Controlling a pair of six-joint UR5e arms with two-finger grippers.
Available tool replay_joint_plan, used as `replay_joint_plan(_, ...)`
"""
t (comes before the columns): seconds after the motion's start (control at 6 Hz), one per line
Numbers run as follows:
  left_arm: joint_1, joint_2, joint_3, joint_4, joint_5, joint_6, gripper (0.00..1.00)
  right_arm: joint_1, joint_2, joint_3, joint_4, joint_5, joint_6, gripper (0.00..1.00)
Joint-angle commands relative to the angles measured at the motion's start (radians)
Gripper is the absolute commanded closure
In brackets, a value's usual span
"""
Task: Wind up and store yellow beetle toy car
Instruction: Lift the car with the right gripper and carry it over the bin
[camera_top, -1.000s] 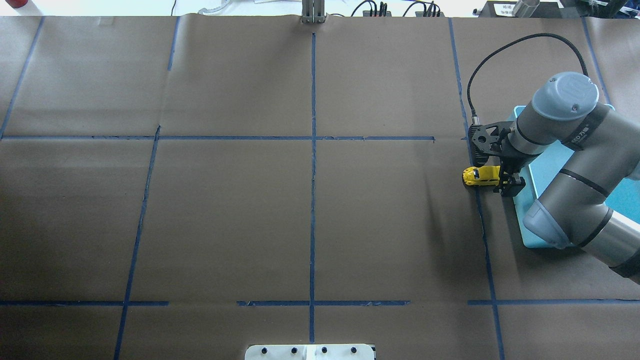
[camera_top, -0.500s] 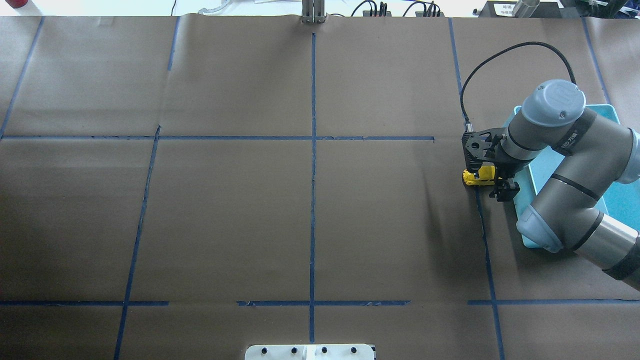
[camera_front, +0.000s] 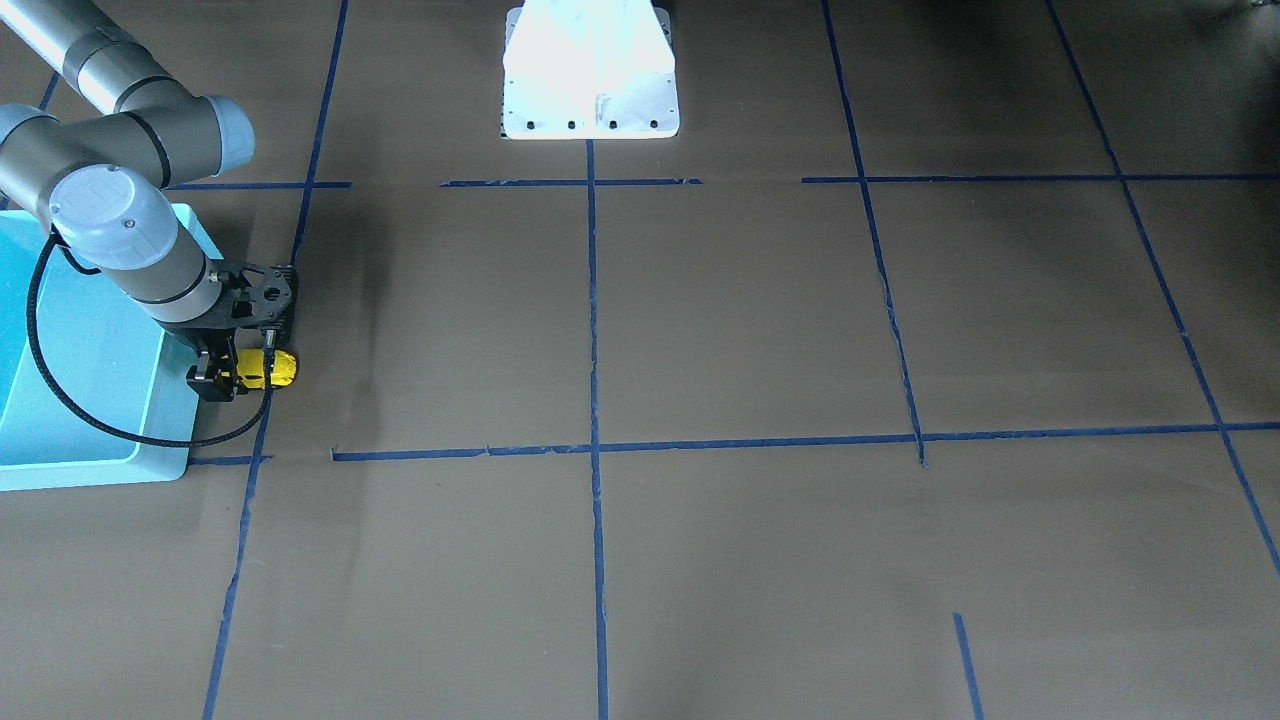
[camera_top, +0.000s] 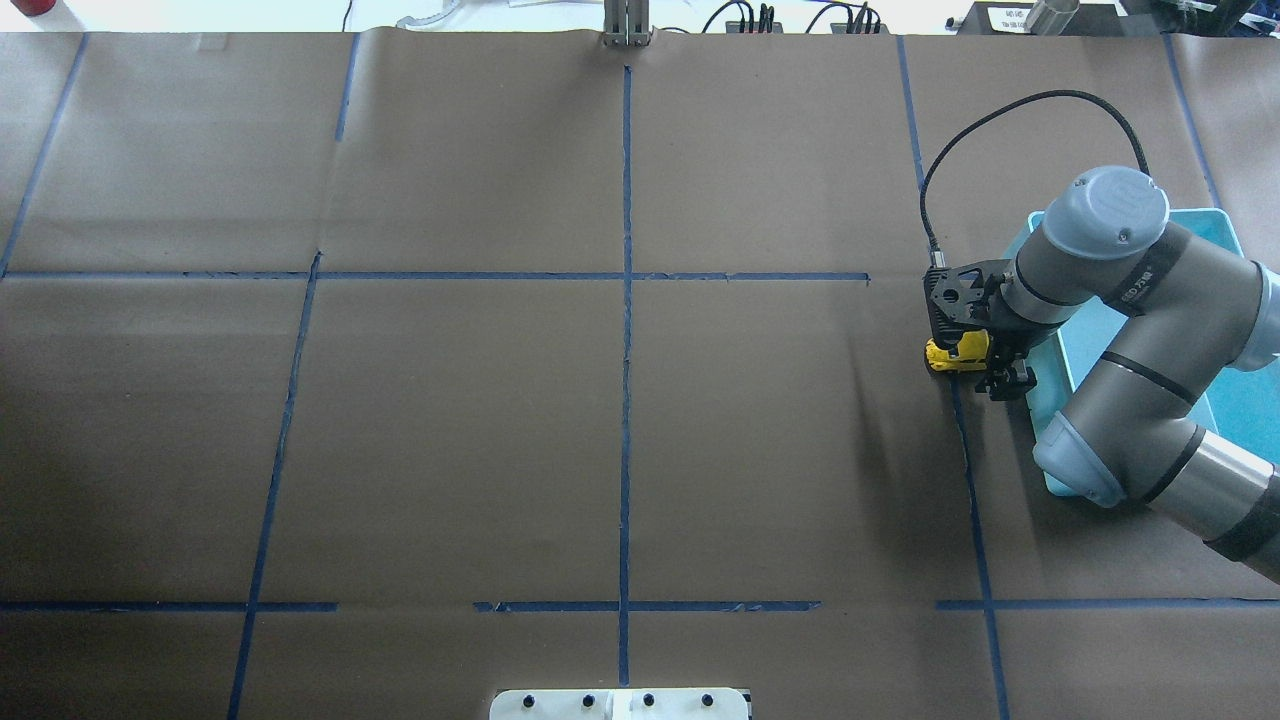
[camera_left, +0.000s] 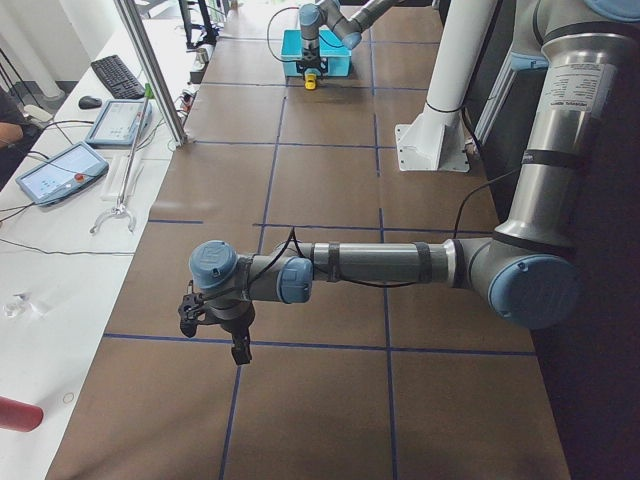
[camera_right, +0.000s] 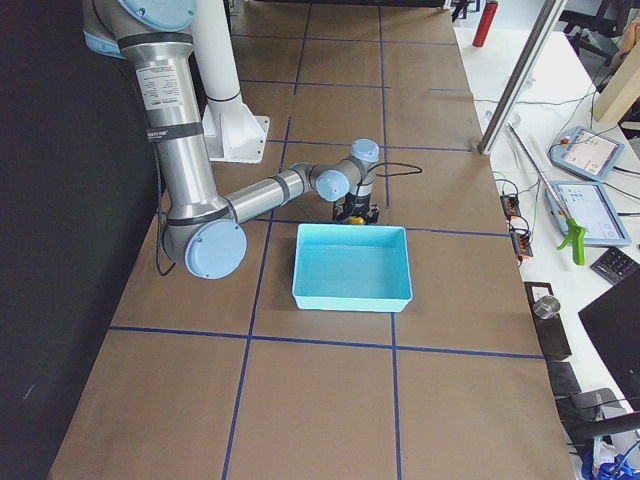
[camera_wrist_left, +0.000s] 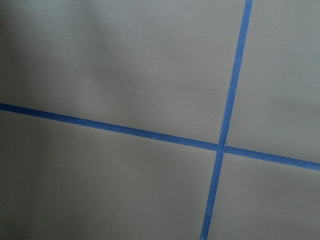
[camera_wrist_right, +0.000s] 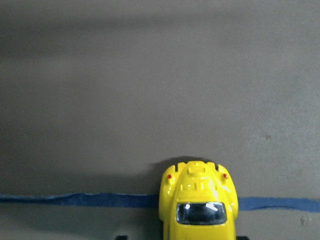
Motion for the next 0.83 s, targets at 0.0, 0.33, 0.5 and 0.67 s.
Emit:
replay_joint_plan(0.0,-0.004,0.008,-0.002,-0.006,-0.02,0.001,0.0,-0.001,0.013,-0.018,0.037,0.003,-0.002,1.0)
replay_joint_plan(0.33,-0.004,0.011,-0.003,-0.012,-0.02,0.031,0.0,0.024,0.088,0.096,-0.15,0.014,0.001,1.0)
replay_joint_plan(0.5,-0.004,0.011,-0.002,-0.014,-0.02,0.097,0.0,0.051,0.152,0.154,-0.285,0.014,0.001,1.0)
replay_joint_plan(0.67,-0.004,0.01,-0.002,-0.012,-0.02,0.107,0.0,0.094,0.171,0.24,-0.404,0.02,0.001,1.0)
